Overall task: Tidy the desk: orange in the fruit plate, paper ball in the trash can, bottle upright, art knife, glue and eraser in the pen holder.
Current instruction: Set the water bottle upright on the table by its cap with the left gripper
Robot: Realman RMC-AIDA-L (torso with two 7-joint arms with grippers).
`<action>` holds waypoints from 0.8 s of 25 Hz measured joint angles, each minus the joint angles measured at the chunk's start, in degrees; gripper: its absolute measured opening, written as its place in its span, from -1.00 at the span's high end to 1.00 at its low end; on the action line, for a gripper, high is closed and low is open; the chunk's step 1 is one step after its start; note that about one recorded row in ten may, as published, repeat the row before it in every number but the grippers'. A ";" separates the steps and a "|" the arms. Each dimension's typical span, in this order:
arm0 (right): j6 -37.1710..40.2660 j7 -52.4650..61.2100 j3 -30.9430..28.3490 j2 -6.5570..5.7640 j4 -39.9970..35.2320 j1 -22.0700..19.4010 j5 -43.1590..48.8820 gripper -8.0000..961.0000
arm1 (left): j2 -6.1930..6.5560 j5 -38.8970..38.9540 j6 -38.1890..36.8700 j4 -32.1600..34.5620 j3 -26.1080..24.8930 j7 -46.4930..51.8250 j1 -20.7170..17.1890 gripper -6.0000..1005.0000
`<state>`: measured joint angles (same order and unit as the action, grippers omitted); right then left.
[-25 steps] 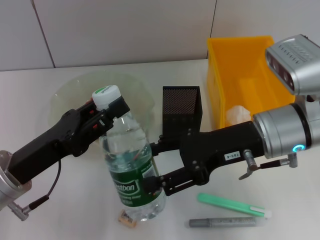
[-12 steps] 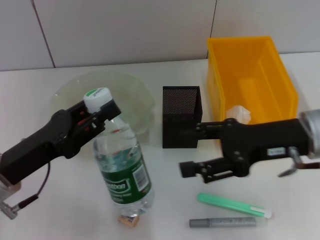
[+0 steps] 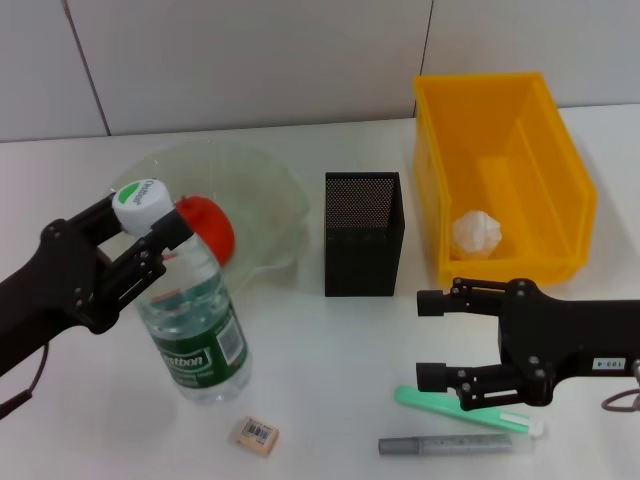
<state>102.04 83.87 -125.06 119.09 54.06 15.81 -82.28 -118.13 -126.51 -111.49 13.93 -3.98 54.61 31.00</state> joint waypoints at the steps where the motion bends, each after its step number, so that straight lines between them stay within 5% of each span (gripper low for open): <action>1: 0.05 -0.64 -0.33 -0.01 -0.91 -0.01 0.03 -0.75 | -0.05 0.12 0.23 0.12 0.00 -1.65 -0.28 0.11; 10: -0.21 -5.05 -0.61 -0.05 -4.99 -0.61 0.11 -0.75 | -0.45 5.23 5.28 -1.32 -0.05 -15.14 -4.20 0.11; 20: -1.26 -6.71 -0.63 -0.10 -7.68 0.07 0.11 -0.75 | -0.50 6.36 8.52 -3.05 0.20 -18.08 -5.77 0.11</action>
<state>100.78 77.16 -125.68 118.99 46.37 15.88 -82.17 -118.64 -120.14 -102.98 10.88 -3.77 36.53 25.23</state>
